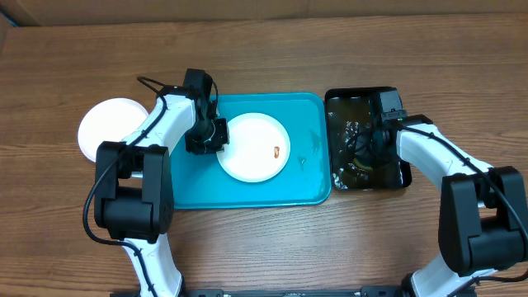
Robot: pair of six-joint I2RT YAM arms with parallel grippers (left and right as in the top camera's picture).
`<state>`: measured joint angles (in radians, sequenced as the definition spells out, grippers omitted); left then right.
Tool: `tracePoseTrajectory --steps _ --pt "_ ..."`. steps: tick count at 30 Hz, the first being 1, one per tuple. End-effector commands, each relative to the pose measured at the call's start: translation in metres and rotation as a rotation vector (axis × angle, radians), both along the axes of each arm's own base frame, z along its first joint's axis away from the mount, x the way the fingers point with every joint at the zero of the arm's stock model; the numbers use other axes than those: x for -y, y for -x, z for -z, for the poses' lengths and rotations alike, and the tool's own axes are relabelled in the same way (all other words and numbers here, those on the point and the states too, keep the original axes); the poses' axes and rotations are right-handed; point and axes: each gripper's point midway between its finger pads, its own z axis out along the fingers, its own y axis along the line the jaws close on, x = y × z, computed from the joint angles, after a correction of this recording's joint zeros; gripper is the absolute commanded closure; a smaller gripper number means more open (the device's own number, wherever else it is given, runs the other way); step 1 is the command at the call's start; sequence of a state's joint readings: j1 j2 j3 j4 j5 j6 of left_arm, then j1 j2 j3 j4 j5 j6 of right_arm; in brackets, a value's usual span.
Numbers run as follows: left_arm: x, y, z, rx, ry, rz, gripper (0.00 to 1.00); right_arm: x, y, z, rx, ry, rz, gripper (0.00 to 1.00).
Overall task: Clean dirty plates on tray and stack at the side
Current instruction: 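Grasp the green sponge with the right gripper and lift it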
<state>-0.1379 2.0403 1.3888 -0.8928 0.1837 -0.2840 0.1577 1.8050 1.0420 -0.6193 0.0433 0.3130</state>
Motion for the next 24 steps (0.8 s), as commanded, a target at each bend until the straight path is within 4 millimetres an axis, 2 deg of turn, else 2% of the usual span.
tracePoseTrajectory --steps 1,5,6,7,8,10,12,14,15,16,17,21,24 --pt "0.000 0.013 0.012 -0.055 -0.014 -0.013 0.96 -0.003 0.002 0.003 -0.009 -0.022 -0.005 0.96" --pt "-0.002 0.022 0.011 -0.097 -0.021 -0.049 0.95 -0.007 0.003 0.003 -0.013 -0.046 -0.007 0.96" --pt "-0.002 0.023 0.011 -0.104 -0.022 -0.053 0.85 -0.007 0.003 0.003 -0.013 -0.043 -0.006 0.96" --pt "-0.002 0.023 0.011 -0.105 -0.023 -0.053 0.67 -0.007 0.003 0.003 -0.012 -0.043 -0.006 0.96" --pt "-0.002 0.023 0.011 -0.104 -0.023 -0.053 0.60 -0.007 0.002 0.003 -0.007 -0.045 -0.001 0.96" --pt "-0.001 0.019 0.012 -0.085 -0.021 -0.052 0.57 -0.007 0.000 0.002 -0.001 -0.051 0.021 0.96" --pt "-0.002 0.012 0.012 -0.056 -0.026 -0.052 0.59 -0.007 -0.001 0.002 0.001 -0.052 0.023 0.96" --pt "-0.007 0.004 0.013 -0.023 -0.053 -0.047 0.67 -0.007 -0.001 0.002 0.001 -0.052 0.022 0.96" --pt "-0.010 0.002 0.014 -0.010 -0.075 -0.047 0.76 -0.007 -0.001 0.002 0.001 -0.052 0.022 0.96" --pt "-0.013 0.000 0.014 -0.004 -0.093 -0.047 0.91 -0.007 -0.001 0.002 0.001 -0.052 0.022 0.96" --pt "-0.014 0.000 0.014 -0.003 -0.101 -0.047 0.96 -0.007 -0.001 0.002 0.001 -0.052 0.022 0.96" --pt "-0.014 0.006 0.014 -0.028 -0.102 -0.050 0.96 -0.007 -0.003 0.001 0.011 -0.043 -0.017 0.96" --pt "-0.014 0.014 0.014 -0.064 -0.106 -0.081 0.96 -0.009 -0.011 -0.011 0.044 -0.042 -0.038 0.96"
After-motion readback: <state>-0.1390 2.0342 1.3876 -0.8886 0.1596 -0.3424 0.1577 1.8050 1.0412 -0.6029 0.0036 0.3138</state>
